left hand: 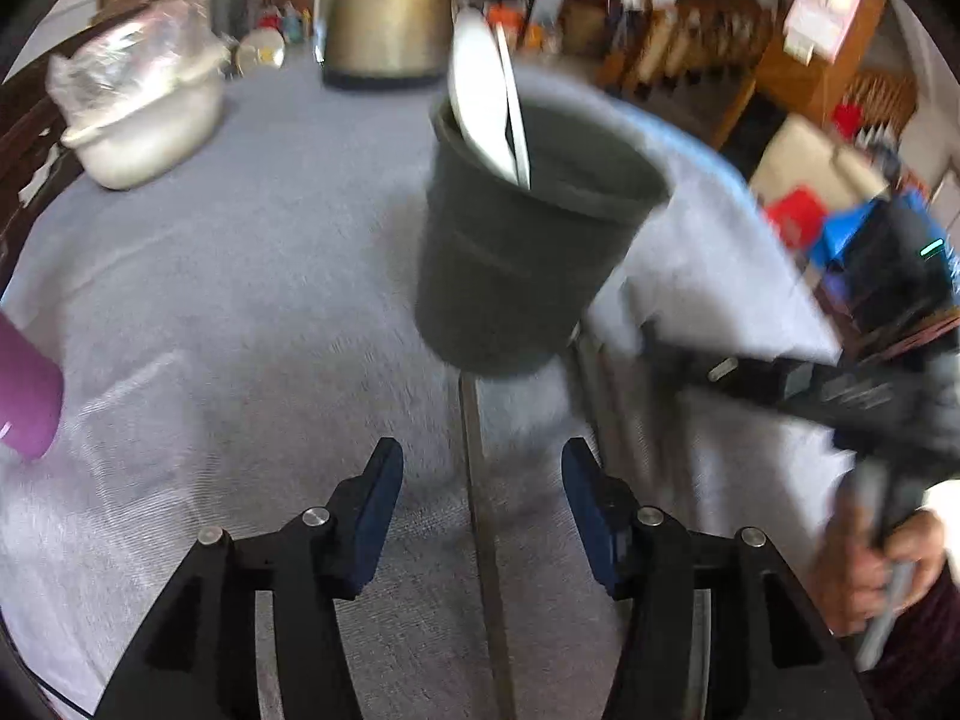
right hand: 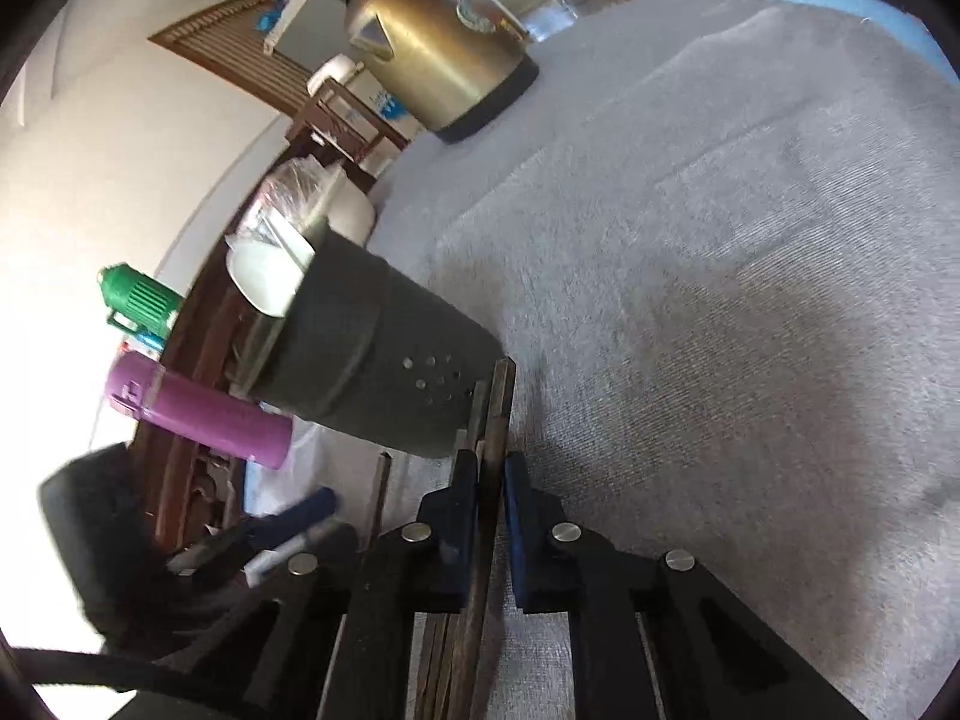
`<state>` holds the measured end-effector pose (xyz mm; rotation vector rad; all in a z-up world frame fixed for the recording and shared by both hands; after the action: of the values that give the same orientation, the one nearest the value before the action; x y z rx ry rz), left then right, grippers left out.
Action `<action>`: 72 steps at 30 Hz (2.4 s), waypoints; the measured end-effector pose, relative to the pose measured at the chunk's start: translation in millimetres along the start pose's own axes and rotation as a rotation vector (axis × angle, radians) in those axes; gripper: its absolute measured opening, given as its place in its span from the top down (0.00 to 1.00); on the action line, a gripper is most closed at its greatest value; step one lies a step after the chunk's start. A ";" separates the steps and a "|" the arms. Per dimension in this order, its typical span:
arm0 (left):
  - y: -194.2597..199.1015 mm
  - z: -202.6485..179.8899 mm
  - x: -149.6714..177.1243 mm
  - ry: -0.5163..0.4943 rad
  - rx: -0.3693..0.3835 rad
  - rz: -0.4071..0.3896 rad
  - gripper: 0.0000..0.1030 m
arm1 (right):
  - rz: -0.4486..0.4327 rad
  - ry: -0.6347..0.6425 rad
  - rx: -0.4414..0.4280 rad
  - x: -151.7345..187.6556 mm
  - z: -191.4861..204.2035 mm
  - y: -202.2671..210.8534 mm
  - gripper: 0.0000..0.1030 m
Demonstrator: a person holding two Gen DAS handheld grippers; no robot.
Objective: Organize utensils
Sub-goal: 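Grasp the thin dark rod with the left gripper while the right grasps dark chopsticks, then lift the rod and chopsticks into the grey cup and open both grippers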
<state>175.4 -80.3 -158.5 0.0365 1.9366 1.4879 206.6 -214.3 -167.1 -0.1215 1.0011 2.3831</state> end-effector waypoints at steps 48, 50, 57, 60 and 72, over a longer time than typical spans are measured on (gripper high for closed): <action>14.6 5.3 6.5 0.027 0.090 -0.020 0.78 | -0.084 -0.020 -0.096 -4.1 2.8 44.9 0.92; 12.9 4.8 5.0 0.022 0.092 -0.006 0.90 | -0.107 -0.019 -0.109 -5.4 5.7 53.6 0.92; 38.4 -3.7 -9.3 0.036 0.083 -0.087 0.94 | -0.202 0.025 -0.154 -11.5 30.8 86.8 0.92; 70.5 -0.1 -15.2 0.041 0.077 -0.168 0.95 | -0.234 0.068 -0.155 -11.5 44.2 99.3 0.92; 158.5 16.0 -9.7 0.100 0.062 -0.417 0.95 | 0.040 -0.080 -0.020 -11.0 -0.3 23.3 0.76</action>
<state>132.4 -16.3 -18.8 -0.3974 1.9217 1.1695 203.8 -232.8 -149.5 -0.0129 0.9512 2.4148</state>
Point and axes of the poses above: each gripper's, at about its wrist camera, not at the fingertips, and y roughly against the way its jaws point, z to its left, x to its underside, the point moved 5 cm from there along -y, roughly the way its jaws point, and after that the axes turned 8 degrees about -y, right-handed, at the moved point
